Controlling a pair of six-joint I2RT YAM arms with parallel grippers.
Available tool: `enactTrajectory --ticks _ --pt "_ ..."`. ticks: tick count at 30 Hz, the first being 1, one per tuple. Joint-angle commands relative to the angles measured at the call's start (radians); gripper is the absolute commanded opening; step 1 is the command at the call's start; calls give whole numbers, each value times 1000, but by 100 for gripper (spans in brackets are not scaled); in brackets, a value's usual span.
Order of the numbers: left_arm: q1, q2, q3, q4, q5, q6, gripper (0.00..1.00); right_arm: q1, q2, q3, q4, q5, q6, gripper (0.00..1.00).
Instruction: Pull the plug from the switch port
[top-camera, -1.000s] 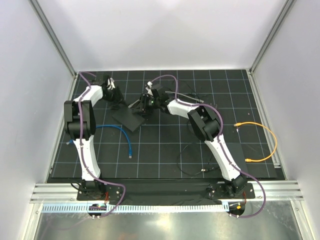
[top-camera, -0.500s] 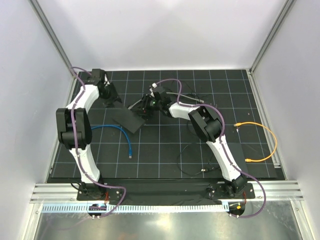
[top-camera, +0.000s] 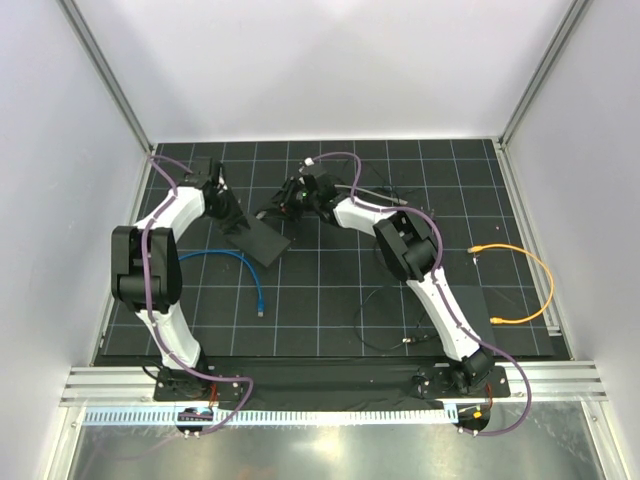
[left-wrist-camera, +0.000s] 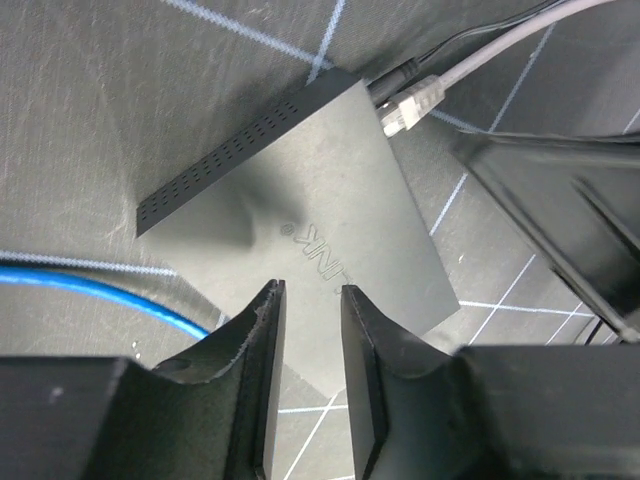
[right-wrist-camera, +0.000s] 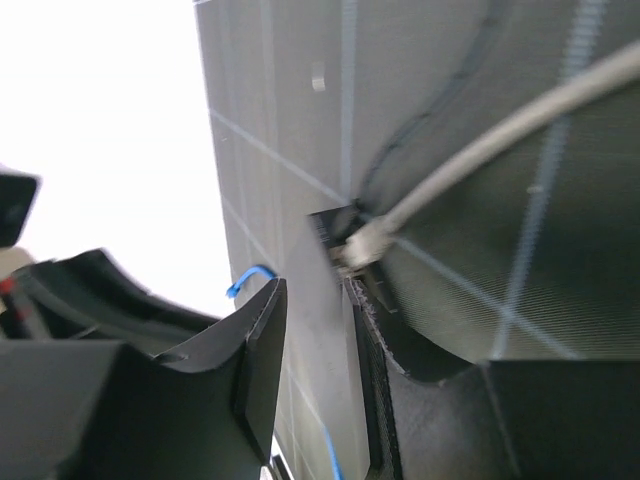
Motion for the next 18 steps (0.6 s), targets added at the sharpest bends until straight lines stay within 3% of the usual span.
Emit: enactTrajectory --ticks 1,18 --pt "-8 -25 -17 60 1 -11 32 1 29 65 -30 27 32 36" --pt "-28 42 3 16 -45 34 17 34 97 101 -21 21 66 33"
